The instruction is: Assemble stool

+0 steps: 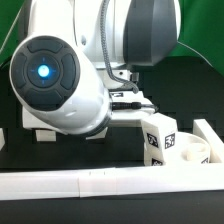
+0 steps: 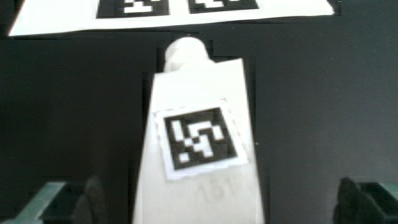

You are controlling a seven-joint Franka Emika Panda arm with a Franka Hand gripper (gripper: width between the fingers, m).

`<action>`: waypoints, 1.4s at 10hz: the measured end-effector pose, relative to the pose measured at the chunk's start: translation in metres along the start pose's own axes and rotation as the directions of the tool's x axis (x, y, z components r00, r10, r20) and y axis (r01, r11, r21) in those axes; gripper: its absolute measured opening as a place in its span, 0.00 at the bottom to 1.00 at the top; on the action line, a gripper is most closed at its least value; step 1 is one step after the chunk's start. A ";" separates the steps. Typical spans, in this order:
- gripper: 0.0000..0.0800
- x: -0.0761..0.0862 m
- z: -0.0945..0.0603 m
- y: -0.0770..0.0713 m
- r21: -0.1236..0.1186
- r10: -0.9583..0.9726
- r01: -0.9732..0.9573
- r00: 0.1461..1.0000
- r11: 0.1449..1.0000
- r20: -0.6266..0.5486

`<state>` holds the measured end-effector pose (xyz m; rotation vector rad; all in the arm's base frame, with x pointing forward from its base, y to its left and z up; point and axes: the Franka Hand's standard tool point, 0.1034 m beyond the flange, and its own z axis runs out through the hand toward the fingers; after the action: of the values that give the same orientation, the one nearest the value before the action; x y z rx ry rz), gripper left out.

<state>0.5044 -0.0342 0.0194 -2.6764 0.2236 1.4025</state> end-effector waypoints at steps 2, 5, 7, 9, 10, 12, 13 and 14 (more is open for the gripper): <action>0.81 -0.001 0.006 0.002 0.002 0.008 -0.008 1.000 1.000 0.012; 0.76 -0.001 0.005 0.003 0.003 0.008 -0.009 1.000 1.000 0.012; 0.53 -0.001 0.005 0.003 0.004 0.009 -0.009 1.000 1.000 0.012; 0.41 -0.001 0.005 0.003 0.004 0.009 -0.009 1.000 1.000 0.012; 0.41 -0.001 0.005 0.003 0.004 0.009 -0.009 1.000 1.000 0.012; 0.41 -0.001 0.005 0.003 0.004 0.009 -0.009 1.000 1.000 0.012; 0.41 -0.005 0.002 0.004 0.003 0.007 -0.007 1.000 1.000 0.023; 0.41 -0.021 -0.025 0.003 0.002 0.000 0.000 1.000 1.000 0.022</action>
Offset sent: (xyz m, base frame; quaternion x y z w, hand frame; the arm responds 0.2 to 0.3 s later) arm 0.0000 0.0000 0.0000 0.0000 0.0000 0.0000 1.0000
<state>0.5120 -0.0394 0.0506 -2.6580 0.2237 1.4298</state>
